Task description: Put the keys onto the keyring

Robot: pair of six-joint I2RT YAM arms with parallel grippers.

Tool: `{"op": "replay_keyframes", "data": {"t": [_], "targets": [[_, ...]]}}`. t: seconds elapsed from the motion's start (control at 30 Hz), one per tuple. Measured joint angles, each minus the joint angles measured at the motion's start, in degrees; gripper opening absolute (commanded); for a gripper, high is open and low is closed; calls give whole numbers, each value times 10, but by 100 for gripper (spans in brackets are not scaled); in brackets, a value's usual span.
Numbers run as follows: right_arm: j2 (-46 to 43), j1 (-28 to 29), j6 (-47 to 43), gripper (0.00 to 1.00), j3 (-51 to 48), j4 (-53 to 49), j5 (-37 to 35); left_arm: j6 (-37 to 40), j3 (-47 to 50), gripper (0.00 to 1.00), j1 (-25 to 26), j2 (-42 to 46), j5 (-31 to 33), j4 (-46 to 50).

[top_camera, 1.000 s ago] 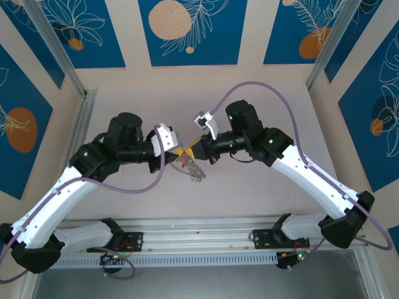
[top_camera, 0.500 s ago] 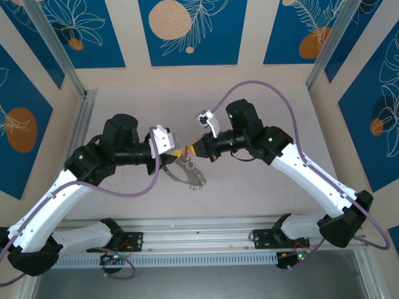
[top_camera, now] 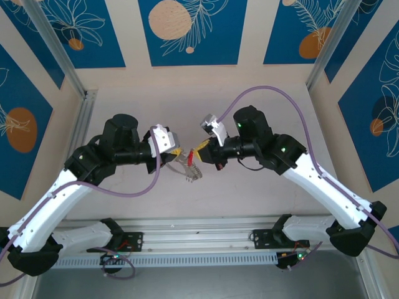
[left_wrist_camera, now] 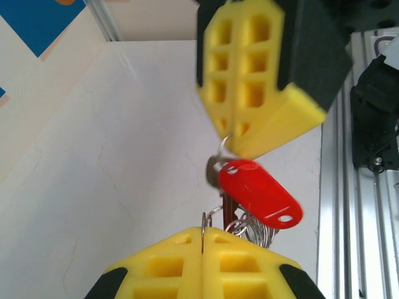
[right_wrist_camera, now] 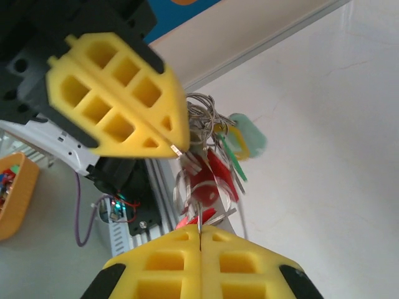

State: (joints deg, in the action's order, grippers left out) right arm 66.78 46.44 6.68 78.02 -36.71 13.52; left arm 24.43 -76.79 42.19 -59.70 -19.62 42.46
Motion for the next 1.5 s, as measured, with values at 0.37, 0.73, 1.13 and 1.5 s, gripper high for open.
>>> {"op": "replay_keyframes", "data": {"t": [0.37, 0.73, 1.13, 1.5], "targets": [[-44, 12, -16, 0, 8, 23, 50, 1, 0, 0, 0, -1, 13, -9], [36, 11, 74, 0, 17, 62, 129, 2, 12, 0, 0, 11, 13, -30], [65, -19, 104, 0, 20, 50, 133, 2, 15, 0, 0, 12, 6, -30], [67, -23, 105, 0, 22, 41, 128, 2, 15, 0, 0, 12, 2, -30]]}}
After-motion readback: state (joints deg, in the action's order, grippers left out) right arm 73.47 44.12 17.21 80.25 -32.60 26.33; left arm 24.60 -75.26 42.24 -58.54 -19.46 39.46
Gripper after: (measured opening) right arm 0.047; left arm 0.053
